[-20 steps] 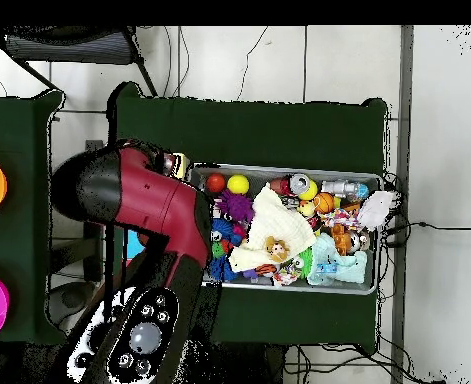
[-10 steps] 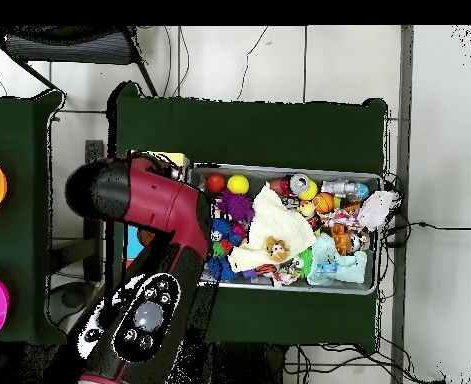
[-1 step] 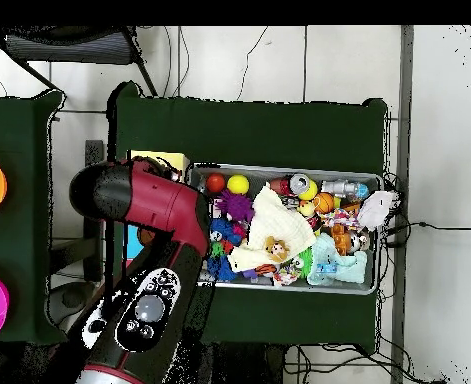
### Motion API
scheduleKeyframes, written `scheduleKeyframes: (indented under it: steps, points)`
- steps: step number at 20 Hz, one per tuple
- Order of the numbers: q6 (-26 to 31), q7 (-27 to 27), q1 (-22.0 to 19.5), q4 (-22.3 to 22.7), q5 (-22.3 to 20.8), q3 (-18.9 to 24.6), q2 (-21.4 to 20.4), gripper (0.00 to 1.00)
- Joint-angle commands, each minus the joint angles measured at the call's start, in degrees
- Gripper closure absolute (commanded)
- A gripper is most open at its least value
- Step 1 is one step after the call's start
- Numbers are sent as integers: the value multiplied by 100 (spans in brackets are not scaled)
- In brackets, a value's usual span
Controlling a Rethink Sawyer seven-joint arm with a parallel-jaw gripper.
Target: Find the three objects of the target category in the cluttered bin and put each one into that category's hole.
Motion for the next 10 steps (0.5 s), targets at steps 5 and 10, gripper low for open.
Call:
scheduleKeyframes:
  steps: [5,10]
  points:
    - [494,1225,-283,599,109,923,-150,100]
    - [466,1153,-443,620,124,1072,-206,100]
